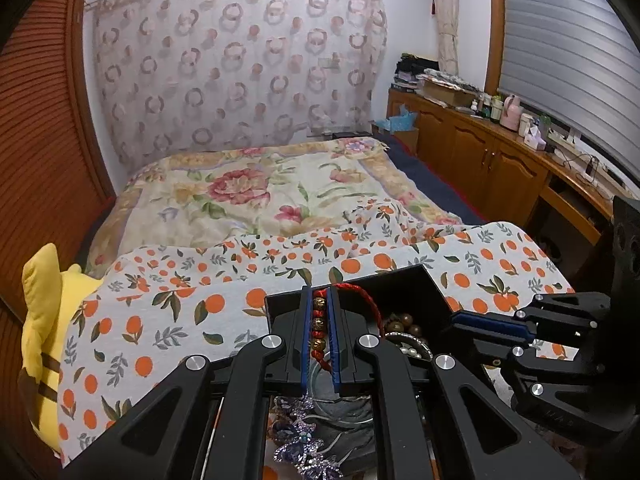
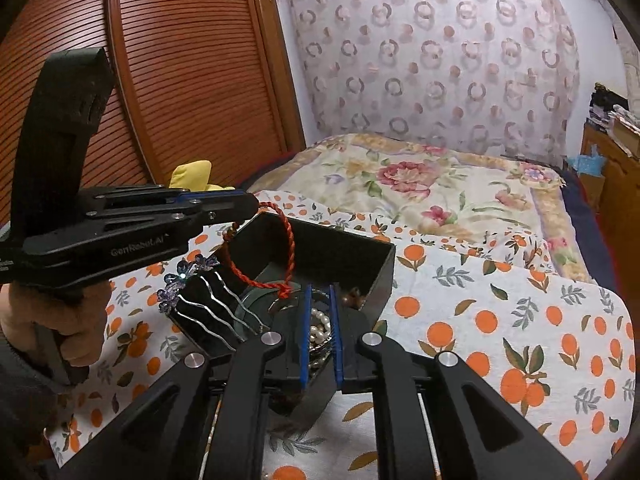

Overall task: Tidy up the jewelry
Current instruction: 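Carry both items over the black box and open both tools to release them, then reach the left tool to the green pendant while the right tool reaches the pearl necklace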

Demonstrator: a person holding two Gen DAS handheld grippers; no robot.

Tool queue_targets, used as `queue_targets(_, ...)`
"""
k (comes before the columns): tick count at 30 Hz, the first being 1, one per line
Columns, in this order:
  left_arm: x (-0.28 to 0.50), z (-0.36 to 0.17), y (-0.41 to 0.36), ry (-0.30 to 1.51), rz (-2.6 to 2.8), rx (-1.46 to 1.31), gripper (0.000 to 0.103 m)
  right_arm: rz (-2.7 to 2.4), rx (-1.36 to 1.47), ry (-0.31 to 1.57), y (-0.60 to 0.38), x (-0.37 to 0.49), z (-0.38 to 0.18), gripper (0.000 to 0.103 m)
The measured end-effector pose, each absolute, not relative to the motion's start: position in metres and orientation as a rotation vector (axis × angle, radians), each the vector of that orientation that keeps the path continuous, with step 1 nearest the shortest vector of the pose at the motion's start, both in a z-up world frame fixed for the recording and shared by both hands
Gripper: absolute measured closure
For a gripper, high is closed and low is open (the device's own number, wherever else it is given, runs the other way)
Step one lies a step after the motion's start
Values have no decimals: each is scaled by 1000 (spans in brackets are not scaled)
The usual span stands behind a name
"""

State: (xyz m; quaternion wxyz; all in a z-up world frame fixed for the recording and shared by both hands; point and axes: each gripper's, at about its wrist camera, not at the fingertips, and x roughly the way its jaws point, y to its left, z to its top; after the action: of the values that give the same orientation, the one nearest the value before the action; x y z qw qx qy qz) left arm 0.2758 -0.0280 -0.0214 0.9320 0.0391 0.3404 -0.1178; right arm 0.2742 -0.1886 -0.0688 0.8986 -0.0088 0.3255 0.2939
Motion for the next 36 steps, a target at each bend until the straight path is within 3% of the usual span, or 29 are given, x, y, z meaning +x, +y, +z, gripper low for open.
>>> queue_targets(15, 269, -21, -30, 694, -237, 98, 95, 601, -23, 670, -191, 273, -67, 91)
queue_targets(18, 263, -20, -29, 686, -235, 96, 79, 595, -22, 666, -193, 272, -64, 91)
queue_targets(25, 227, -14, -21, 659, -234, 91, 62, 584, -42, 649, -195, 256, -50, 91)
queue_targets(36, 161, -34, -14, 687, -258, 83, 54, 557, -86, 679, -207, 197, -52, 91)
